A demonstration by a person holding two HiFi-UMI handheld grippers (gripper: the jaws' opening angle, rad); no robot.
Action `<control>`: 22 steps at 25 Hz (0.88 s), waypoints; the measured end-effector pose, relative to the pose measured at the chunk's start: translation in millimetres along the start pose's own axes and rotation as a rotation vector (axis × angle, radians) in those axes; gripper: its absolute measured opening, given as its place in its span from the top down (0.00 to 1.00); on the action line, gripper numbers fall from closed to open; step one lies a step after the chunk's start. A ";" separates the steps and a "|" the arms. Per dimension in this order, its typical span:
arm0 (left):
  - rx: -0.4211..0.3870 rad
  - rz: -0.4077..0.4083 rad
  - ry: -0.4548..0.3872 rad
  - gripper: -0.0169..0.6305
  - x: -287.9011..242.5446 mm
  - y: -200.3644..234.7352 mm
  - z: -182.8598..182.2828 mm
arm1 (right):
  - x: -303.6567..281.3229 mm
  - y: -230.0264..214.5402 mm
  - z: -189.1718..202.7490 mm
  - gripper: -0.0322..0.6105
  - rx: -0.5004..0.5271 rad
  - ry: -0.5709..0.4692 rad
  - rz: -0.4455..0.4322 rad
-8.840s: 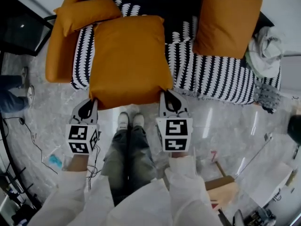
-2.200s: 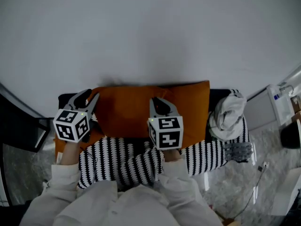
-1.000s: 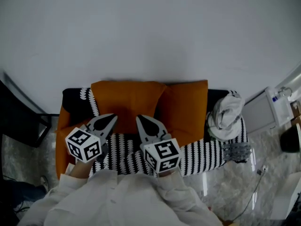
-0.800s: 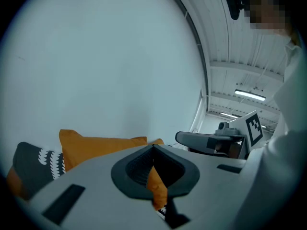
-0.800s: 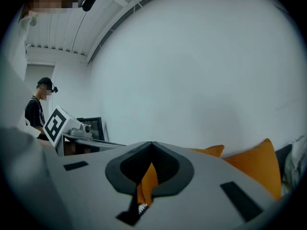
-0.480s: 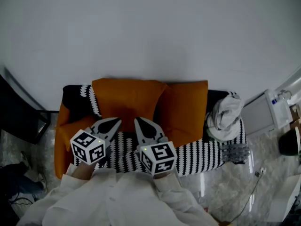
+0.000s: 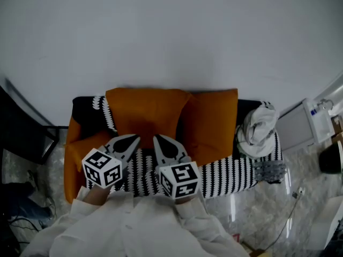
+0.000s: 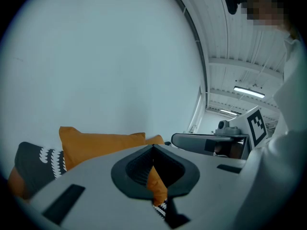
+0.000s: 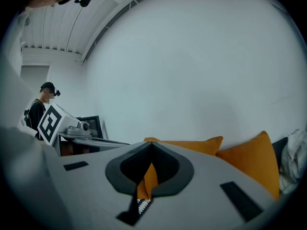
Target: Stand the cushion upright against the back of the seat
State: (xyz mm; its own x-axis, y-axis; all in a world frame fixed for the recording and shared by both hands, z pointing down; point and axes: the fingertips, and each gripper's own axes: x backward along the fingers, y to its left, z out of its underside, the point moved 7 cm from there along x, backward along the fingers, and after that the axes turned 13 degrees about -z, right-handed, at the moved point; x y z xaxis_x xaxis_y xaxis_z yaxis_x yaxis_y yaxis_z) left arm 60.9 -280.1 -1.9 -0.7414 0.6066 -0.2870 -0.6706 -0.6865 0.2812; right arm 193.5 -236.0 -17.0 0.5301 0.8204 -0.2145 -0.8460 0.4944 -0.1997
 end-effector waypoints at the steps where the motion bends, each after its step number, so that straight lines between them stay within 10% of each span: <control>1: 0.003 0.000 0.003 0.96 -0.1 -0.3 0.8 | 0.8 -0.1 0.9 0.93 -0.001 0.003 0.002; 22: 0.033 0.025 0.049 0.96 -1.5 -5.2 13.9 | 3.7 2.9 9.2 0.93 0.028 0.064 0.004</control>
State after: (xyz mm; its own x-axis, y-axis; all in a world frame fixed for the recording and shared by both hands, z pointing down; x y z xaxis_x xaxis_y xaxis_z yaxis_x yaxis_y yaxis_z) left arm 65.2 -271.8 9.8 -0.7561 0.5688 -0.3238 -0.6532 -0.6870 0.3185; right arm 192.4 -228.8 -9.7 0.5288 0.8027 -0.2758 -0.8488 0.4999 -0.1722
